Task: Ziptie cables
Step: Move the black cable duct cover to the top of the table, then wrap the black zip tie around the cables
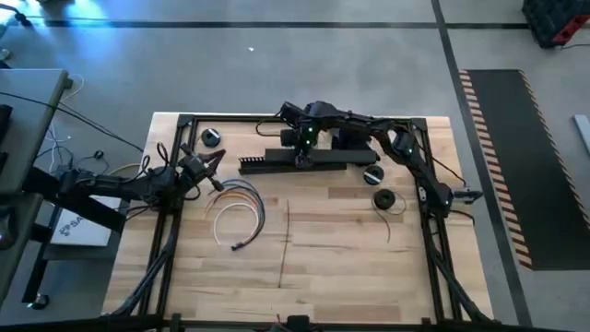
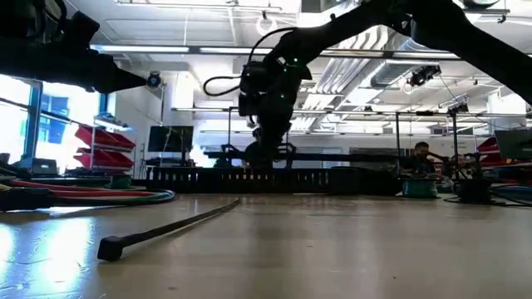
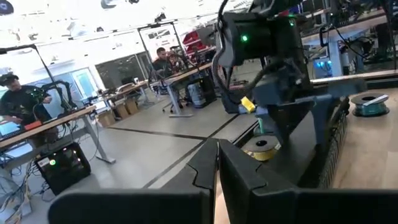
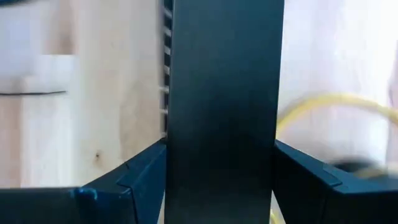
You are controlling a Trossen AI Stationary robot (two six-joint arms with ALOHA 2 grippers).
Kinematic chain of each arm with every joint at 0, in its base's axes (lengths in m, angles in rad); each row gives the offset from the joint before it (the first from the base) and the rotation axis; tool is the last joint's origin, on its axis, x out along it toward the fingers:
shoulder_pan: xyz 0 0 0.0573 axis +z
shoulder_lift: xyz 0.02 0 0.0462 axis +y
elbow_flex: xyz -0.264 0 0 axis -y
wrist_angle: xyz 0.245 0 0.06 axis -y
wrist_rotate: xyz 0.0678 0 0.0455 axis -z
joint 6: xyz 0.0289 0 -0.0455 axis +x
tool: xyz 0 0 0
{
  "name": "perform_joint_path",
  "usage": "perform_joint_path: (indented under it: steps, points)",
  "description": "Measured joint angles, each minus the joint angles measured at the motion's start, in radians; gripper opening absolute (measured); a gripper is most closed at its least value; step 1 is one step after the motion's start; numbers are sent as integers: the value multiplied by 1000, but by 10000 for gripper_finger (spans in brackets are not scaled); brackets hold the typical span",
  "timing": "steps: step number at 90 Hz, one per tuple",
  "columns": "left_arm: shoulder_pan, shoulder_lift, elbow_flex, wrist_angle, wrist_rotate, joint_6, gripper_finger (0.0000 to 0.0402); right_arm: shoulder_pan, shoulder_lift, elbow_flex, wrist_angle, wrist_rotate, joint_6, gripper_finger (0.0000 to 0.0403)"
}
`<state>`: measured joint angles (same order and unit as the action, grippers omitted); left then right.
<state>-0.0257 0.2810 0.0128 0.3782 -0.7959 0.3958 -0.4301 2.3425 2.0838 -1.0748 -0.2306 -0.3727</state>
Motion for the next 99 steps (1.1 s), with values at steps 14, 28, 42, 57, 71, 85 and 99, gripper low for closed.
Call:
perform_joint_path:
  steps: [14, 28, 42, 57, 71, 85, 99]
  points:
    - [0, 0, 0, 0, 0, 0, 0, 3, 0, -4, 1, 25, 4, 228]
    - [0, 0, 0, 0, 0, 0, 0, 6, 0, -4, 3, 11, -43, 240]
    - [0, 0, 0, 0, 0, 0, 0, 7, 0, -4, 15, -7, -73, 288]
    - [0, 0, 0, -1, 0, 0, 0, 7, -5, 5, -2, 20, -70, 335]
    - [0, 0, 0, -1, 0, 0, 0, 16, -72, 47, 0, 7, -77, 340]
    - [0, 0, 0, 0, 0, 0, 0, 60, -144, 71, 20, -74, -66, 329]
    - [0, 0, 0, -1, 0, 0, 0, 149, -164, 70, 19, -273, -54, 325]
